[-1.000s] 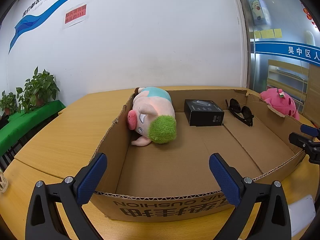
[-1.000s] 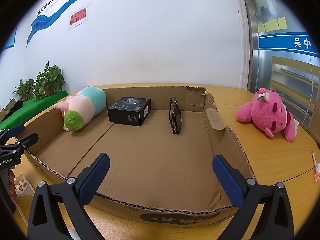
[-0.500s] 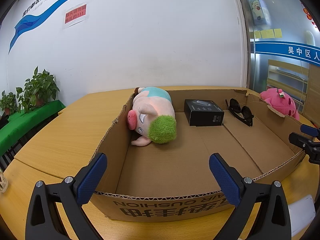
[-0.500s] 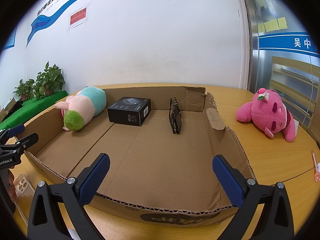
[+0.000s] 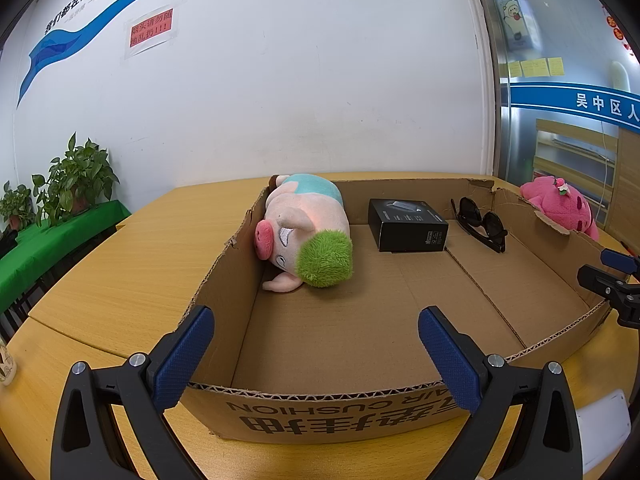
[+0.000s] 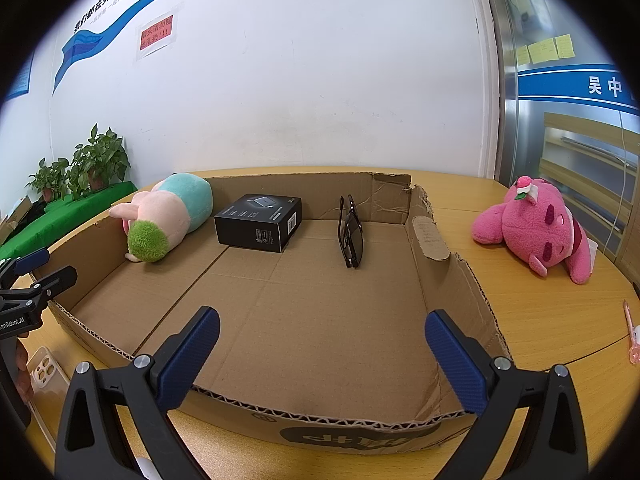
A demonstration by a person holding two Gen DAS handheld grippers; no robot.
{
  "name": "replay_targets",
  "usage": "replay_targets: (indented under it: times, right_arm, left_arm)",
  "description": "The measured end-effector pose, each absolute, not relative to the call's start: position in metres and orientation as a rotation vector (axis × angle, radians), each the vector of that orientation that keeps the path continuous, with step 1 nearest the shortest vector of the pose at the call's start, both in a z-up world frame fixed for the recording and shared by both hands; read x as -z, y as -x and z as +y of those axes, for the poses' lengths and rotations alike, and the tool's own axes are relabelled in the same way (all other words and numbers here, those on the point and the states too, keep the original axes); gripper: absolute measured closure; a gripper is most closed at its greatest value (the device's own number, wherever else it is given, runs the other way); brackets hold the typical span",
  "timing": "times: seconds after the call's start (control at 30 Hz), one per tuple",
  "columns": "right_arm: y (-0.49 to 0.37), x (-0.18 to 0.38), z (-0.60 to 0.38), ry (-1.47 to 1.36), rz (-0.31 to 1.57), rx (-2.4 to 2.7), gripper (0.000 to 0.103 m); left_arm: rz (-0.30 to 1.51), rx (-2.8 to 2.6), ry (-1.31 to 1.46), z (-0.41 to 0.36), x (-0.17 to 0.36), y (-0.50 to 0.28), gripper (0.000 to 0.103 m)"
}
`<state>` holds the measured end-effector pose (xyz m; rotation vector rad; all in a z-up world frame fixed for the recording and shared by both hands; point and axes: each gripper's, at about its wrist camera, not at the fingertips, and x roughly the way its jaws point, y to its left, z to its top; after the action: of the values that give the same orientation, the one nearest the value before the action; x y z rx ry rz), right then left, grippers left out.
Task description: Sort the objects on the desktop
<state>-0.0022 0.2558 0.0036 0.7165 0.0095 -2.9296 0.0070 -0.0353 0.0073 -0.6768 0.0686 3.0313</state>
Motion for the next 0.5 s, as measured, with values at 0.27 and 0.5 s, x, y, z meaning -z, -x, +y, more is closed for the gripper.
replay_targets:
  times: [0.27, 0.5]
  right_arm:
    - [0.0022, -0.0036, 0.2556, -0.717, 0.010, 2.930, 0.001]
    - [0.0021, -0.0034, 0.2559, -0.714, 0.009, 2.930, 0.001]
  left_arm:
    - [0.068, -3.031, 0.677, -0.0350, -0.0071, -0.0070, 0.000]
    - [0.078, -3.015, 0.730, -0.0377, -0.0156, -0.0112, 0.000]
